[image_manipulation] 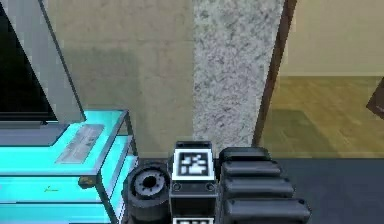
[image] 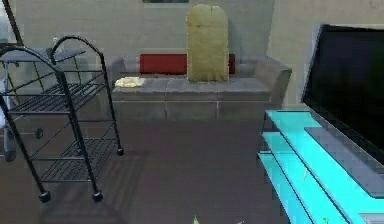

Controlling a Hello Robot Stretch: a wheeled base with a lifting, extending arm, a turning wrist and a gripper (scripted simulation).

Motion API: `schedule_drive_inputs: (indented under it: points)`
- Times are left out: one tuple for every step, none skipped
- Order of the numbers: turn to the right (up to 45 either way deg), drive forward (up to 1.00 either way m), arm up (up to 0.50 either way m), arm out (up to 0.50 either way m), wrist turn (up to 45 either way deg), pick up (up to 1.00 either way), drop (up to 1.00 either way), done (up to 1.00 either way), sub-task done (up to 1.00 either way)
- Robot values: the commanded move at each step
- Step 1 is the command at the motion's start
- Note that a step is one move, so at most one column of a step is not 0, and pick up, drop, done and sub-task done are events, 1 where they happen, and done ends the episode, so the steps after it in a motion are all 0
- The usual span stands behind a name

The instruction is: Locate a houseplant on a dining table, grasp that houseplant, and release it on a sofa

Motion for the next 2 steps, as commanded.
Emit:
schedule_drive_inputs:
  points:
    - [0.0, 1.00, 0.00, 0.00, 0.0, 0.00, 0.00, 0.00, 0.00]
    - [0.0, 1.00, 0.00, 0.00, 0.0, 0.00, 0.00, 0.00, 0.00]
